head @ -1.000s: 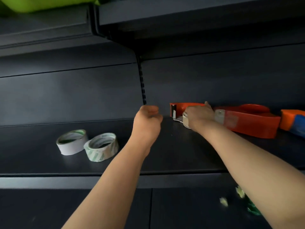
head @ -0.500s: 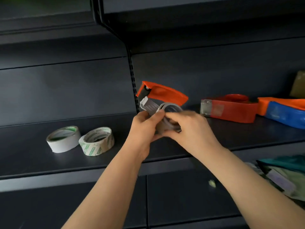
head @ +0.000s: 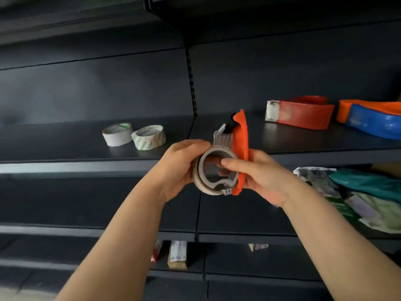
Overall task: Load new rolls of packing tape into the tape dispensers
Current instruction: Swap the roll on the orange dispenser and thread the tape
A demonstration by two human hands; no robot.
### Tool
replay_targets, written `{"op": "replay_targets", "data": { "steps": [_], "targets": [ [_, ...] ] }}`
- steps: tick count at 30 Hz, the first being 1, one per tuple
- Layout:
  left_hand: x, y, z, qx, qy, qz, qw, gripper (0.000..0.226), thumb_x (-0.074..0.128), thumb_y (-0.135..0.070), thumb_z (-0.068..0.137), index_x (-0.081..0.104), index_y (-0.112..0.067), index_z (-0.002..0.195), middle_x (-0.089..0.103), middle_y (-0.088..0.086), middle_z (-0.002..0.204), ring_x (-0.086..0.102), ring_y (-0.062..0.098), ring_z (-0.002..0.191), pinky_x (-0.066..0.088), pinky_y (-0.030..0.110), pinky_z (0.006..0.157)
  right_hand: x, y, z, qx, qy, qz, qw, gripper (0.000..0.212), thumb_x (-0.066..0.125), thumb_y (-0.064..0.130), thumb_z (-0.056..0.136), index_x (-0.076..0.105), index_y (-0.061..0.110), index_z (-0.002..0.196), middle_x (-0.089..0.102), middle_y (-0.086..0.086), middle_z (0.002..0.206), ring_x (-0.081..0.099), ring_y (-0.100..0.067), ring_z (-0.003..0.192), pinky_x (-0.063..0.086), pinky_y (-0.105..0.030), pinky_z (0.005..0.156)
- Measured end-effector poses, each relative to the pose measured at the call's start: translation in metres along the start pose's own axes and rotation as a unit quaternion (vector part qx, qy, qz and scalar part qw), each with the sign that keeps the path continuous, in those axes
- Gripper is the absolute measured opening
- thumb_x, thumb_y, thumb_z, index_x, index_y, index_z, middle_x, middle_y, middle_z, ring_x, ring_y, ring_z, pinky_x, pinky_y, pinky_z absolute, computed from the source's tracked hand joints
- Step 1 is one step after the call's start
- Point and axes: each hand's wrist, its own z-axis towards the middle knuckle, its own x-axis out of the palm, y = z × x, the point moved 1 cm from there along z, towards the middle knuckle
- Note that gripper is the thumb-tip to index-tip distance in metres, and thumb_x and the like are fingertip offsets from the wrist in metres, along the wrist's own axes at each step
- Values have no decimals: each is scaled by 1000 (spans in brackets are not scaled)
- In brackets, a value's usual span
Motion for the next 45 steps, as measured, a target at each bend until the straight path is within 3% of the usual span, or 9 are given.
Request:
{"op": "replay_targets", "data": {
  "steps": [4, 10, 13, 17, 25, 33, 36, 39, 45],
  "targets": [
    [-9, 15, -36, -40, -67, 68, 995, 45, 60, -48, 89, 63, -14, 118, 75, 4, 104, 73, 16, 93, 60, 39, 81, 20, -20, -10, -13, -34, 73, 997, 34, 71, 25, 79, 67, 14, 112, 74, -6, 105, 69, -22, 102, 58, -41, 84],
    [-32, 35, -79, -38, -106, 71, 991, 24, 55, -36, 96, 67, -25, 114, 77, -3, 99, 73, 11, 92, 57, 38, 86, 46, -35, -19, 1, -37, -3, 999, 51, 65, 47, 81, 55, 23, 126, 71, 0, 115, 71, -14, 98, 54, -40, 87],
    [-55, 41, -85, -51, -140, 81, 986, 21, 55, -38, 96, 68, -28, 110, 77, -8, 92, 73, 9, 87, 55, 36, 86, 54, -41, -20, 37, -40, -23, 998, 50, 67, 37, 87, 49, 24, 131, 71, 3, 115, 72, -10, 93, 48, -34, 78],
    [-74, 51, -93, -55, -54, 117, 990, 24, 61, -37, 92, 64, -32, 115, 75, -11, 102, 69, 8, 100, 55, 32, 89, 87, -59, -17, 50, -69, 22, 996, 68, 81, 26, 75, 46, 26, 133, 74, 4, 102, 73, -14, 94, 47, -31, 74],
    [-121, 89, -119, -41, -10, 216, 975, 60, 85, -12, 68, 58, -37, 115, 72, -16, 101, 68, 1, 95, 53, 24, 85, 140, -96, -24, 73, -98, -19, 992, 68, 85, 27, 70, 49, 32, 128, 72, 6, 107, 69, -15, 101, 52, -39, 91],
    [-159, 103, -126, -61, -78, 163, 982, 68, 87, -20, 69, 54, -24, 128, 65, -8, 108, 69, 14, 93, 62, 33, 76, 189, -106, -17, 48, -125, 12, 991, 66, 79, 20, 77, 47, 47, 128, 73, 4, 104, 69, -15, 101, 46, -38, 95],
    [-169, 108, -129, -55, -84, 201, 974, 71, 86, -26, 68, 50, -23, 129, 62, -10, 109, 69, 13, 88, 62, 30, 72, 211, -111, -14, 33, -150, 30, 988, 55, 73, 9, 82, 52, 52, 109, 73, 0, 107, 70, -15, 98, 49, -32, 88],
    [-177, 112, -133, -43, -92, 253, 962, 73, 86, -29, 69, 48, -24, 131, 61, -12, 108, 68, 11, 86, 61, 31, 74, 225, -119, -11, 32, -173, 41, 984, 55, 73, 6, 81, 55, 48, 112, 73, -3, 108, 70, -18, 98, 53, -35, 88],
    [-183, 114, -145, -1, -86, 289, 953, 66, 81, -27, 74, 48, -28, 131, 60, -21, 96, 59, -7, 86, 46, 4, 63, 244, -123, -11, 19, -212, 43, 976, 59, 73, 3, 82, 53, 48, 115, 72, -1, 104, 70, -17, 96, 55, -33, 82]
  ]
}}
